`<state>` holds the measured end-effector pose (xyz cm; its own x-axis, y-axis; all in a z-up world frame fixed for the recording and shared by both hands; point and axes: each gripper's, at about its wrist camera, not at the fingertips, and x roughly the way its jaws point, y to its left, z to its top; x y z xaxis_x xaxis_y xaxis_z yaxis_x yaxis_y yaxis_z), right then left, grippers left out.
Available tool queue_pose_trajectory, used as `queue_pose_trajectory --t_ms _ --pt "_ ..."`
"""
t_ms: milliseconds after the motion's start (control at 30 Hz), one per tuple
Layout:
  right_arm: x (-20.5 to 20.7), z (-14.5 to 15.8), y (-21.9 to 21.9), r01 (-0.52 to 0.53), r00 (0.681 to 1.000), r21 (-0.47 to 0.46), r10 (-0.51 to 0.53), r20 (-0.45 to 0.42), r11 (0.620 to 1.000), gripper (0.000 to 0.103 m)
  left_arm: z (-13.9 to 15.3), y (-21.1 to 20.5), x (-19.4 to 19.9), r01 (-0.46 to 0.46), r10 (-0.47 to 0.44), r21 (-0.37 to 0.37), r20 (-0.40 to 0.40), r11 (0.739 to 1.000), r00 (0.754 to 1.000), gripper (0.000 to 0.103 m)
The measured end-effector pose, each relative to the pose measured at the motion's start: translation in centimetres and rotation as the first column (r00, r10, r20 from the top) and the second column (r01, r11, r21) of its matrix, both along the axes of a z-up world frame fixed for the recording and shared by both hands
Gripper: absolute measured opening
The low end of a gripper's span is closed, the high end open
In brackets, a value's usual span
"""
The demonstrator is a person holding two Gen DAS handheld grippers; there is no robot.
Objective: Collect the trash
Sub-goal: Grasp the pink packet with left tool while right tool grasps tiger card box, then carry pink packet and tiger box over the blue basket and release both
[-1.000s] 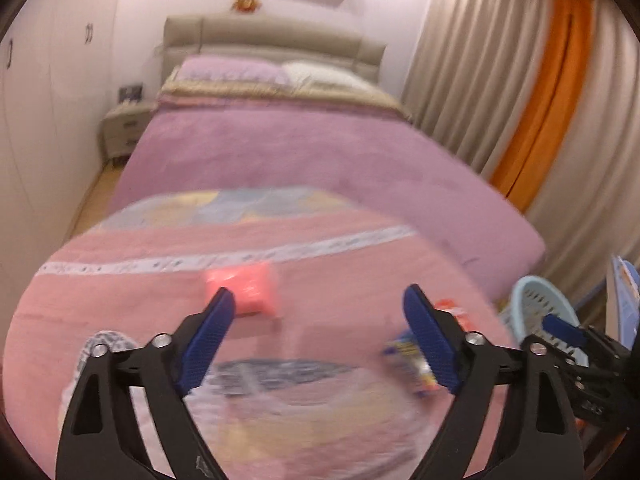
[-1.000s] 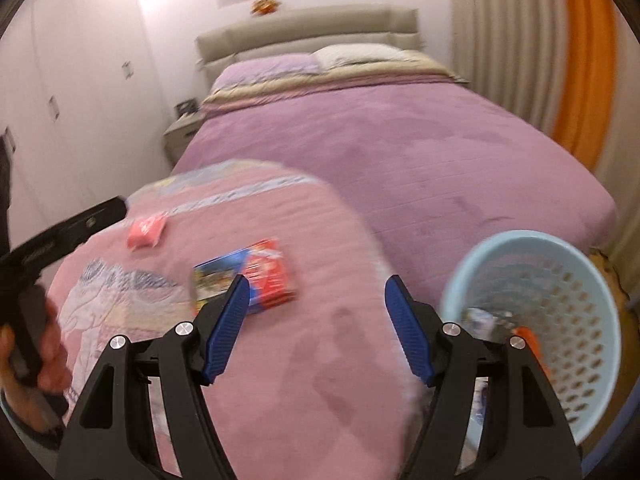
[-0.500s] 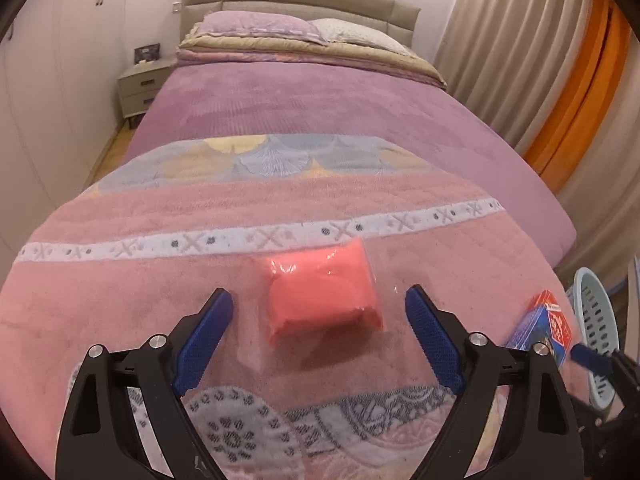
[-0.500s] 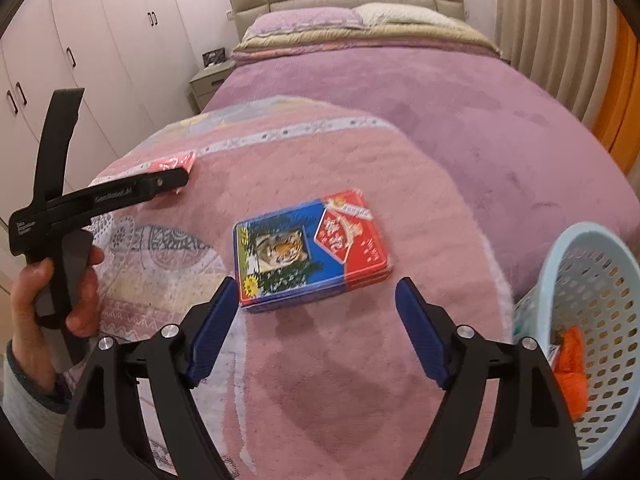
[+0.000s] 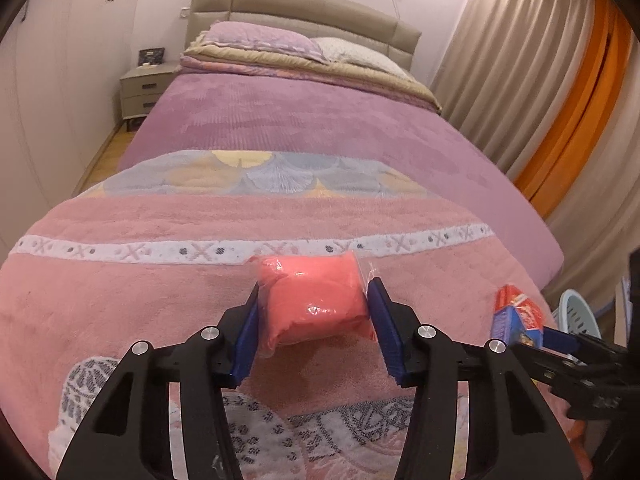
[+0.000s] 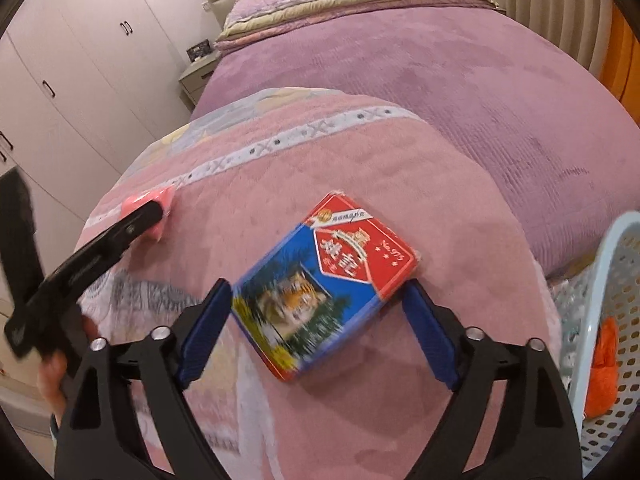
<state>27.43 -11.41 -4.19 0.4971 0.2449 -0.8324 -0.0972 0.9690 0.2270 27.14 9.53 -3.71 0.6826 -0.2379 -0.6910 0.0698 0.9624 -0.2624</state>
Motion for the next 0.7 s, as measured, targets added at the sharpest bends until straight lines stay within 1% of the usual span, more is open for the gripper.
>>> queue_pose_trajectory --t_ms 100,200,267,300,333,433,533,600,700 --pt "0.8 -0.4 2.3 0.009 0.999 -0.091 -0.006 0.033 0.996 0.089 0.1 0.0 -0.2 0.008 -0.007 -0.008 0.012 1.000 1.000 0.049" --pt "0.4 -1.0 3.8 0.028 0.997 -0.183 -0.015 0.076 0.983 0.089 0.2 -0.3 -0.3 0.016 -0.016 -0.007 0.023 1.000 1.000 0.049" --pt "-0.1 -1.1 3.8 0.038 0.995 -0.196 -0.019 0.097 0.980 0.088 0.3 -0.4 -0.5 0.020 -0.020 -0.004 0.030 1.000 0.999 0.049" --pt "-0.4 -1.1 3.7 0.045 0.994 -0.206 -0.023 0.110 0.977 0.083 0.3 -0.4 -0.5 0.023 -0.023 -0.002 0.035 1.000 0.999 0.049" --pt "-0.7 -1.1 3.6 0.046 0.993 -0.207 -0.022 0.115 0.977 0.077 0.4 -0.5 -0.6 0.027 -0.027 0.005 0.043 1.000 0.999 0.049" --pt "-1.6 -1.2 2.6 0.033 0.993 -0.179 -0.011 0.121 0.983 0.069 0.5 -0.9 -1.1 0.037 -0.038 0.022 0.063 0.999 0.997 0.049" --pt "-3.3 -0.8 1.2 0.015 0.990 -0.134 0.004 0.140 0.991 0.067 0.7 -1.3 -1.5 0.040 -0.044 0.045 0.089 0.998 0.995 0.049" --pt "-4.4 -0.3 0.5 0.020 0.987 -0.122 0.000 0.159 0.992 0.067 1.0 -1.2 -1.4 0.051 -0.054 0.033 0.095 0.998 0.994 0.049" --pt "-6.3 0.6 -0.9 0.030 0.982 -0.118 -0.007 0.190 0.993 0.067 1.3 -1.6 -1.7 0.071 -0.074 0.038 0.094 0.997 0.993 0.048"
